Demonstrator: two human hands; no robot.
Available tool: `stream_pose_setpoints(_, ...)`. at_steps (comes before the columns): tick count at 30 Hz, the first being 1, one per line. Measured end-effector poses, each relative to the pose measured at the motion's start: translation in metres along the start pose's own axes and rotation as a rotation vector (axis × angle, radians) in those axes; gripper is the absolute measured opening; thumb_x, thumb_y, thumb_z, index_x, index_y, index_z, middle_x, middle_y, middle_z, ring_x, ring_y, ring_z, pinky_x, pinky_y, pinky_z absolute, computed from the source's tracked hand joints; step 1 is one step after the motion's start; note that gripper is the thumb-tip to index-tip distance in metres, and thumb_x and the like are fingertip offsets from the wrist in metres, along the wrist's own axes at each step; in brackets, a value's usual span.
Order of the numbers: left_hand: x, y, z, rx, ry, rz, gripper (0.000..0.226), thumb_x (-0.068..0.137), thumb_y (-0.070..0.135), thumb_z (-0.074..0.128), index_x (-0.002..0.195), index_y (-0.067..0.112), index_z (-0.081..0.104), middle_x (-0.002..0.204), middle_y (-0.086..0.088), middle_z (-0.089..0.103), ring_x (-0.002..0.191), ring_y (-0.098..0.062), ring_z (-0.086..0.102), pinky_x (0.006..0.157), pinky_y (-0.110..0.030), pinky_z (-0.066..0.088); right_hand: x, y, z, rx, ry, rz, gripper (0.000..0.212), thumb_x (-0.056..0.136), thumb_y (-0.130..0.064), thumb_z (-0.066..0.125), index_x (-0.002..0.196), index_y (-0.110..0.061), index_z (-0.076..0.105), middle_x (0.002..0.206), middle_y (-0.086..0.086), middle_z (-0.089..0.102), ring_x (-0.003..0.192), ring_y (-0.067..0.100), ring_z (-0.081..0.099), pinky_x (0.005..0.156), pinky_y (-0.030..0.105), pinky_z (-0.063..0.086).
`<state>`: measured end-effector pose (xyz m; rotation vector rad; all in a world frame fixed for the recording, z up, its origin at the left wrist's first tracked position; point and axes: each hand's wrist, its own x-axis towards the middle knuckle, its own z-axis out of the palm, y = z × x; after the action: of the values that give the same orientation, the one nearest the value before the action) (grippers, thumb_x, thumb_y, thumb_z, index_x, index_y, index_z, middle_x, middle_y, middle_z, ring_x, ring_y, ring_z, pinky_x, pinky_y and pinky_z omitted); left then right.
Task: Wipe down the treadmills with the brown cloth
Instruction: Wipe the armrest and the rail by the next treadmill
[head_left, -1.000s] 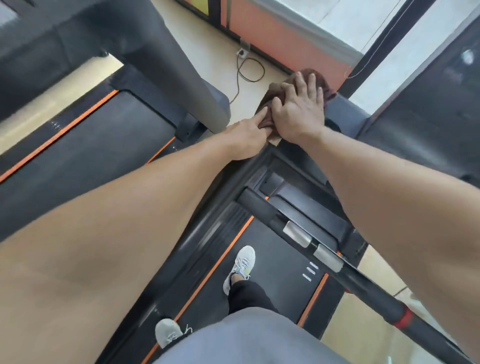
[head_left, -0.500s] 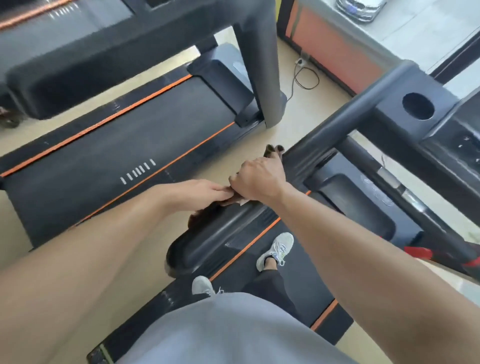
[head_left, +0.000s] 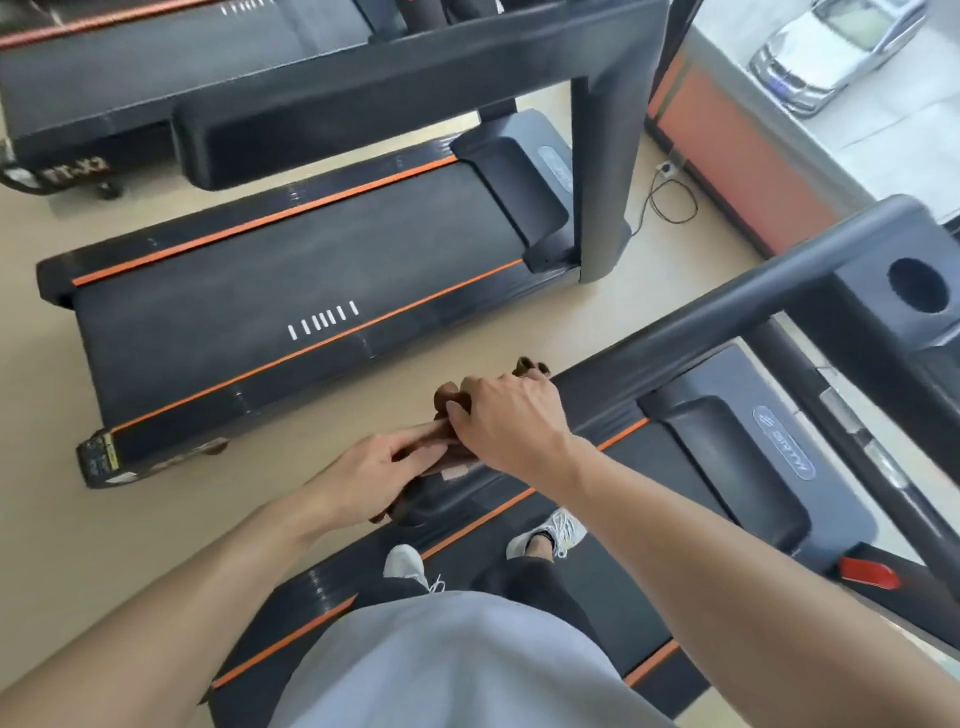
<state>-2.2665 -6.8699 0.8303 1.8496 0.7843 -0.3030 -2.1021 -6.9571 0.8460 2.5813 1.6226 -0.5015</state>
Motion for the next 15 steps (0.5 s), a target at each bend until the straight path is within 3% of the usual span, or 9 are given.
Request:
stream_pose_setpoints(2, 0.019, 0.019, 0.009, 0.029, 0.0, 0.054, 0.037, 0.105, 0.045, 0.047, 0.139, 0.058, 0.047, 0.124, 0.039, 0.059, 0.102, 0.013, 0.059, 0.085, -0.006, 0.04, -0.001, 0.029, 0.0, -0.01, 0.055, 0.044, 0.035, 0.106, -0.046, 0.037, 0.1, -0.023, 0.064, 0.092, 0.004, 0.074, 0.093, 0.026, 0.068, 0.101, 0.04, 0.036)
stream_pose_setpoints(5, 0.066, 0.054, 0.032, 0.137, -0.039, 0.121, 0.049, 0.097, 0.065, 0.043, 0.143, 0.069, 0.029, 0.147, 0.028, 0.049, 0.133, -0.005, 0.049, 0.112, -0.032, 0.04, 0.001, 0.087, 0.003, 0.033, 0.199, 0.148, 0.034, 0.104, -0.048, 0.04, 0.1, -0.024, 0.064, 0.095, -0.002, 0.074, 0.105, 0.02, 0.066, 0.109, 0.036, 0.034)
stream_pose_setpoints(8, 0.119, 0.104, 0.059, 0.23, -0.068, 0.21, 0.056, 0.084, 0.077, 0.033, 0.137, 0.081, 0.012, 0.151, 0.022, 0.047, 0.136, -0.015, 0.05, 0.112, -0.044, 0.041, 0.004, 0.152, 0.0, 0.089, 0.362, 0.241, 0.029, 0.105, -0.042, 0.045, 0.105, -0.025, 0.068, 0.105, -0.006, 0.074, 0.115, 0.015, 0.064, 0.117, 0.034, 0.029)
stream_pose_setpoints(15, 0.223, 0.225, 0.116, 0.32, -0.052, 0.278, 0.055, 0.1, 0.061, 0.032, 0.147, 0.068, 0.005, 0.157, 0.016, 0.034, 0.135, -0.032, 0.048, 0.109, -0.051, 0.041, 0.023, 0.293, -0.026, 0.188, 0.542, 0.395, 0.03, 0.108, -0.034, 0.044, 0.124, -0.022, 0.066, 0.125, -0.002, 0.068, 0.132, 0.016, 0.055, 0.123, 0.04, 0.029)
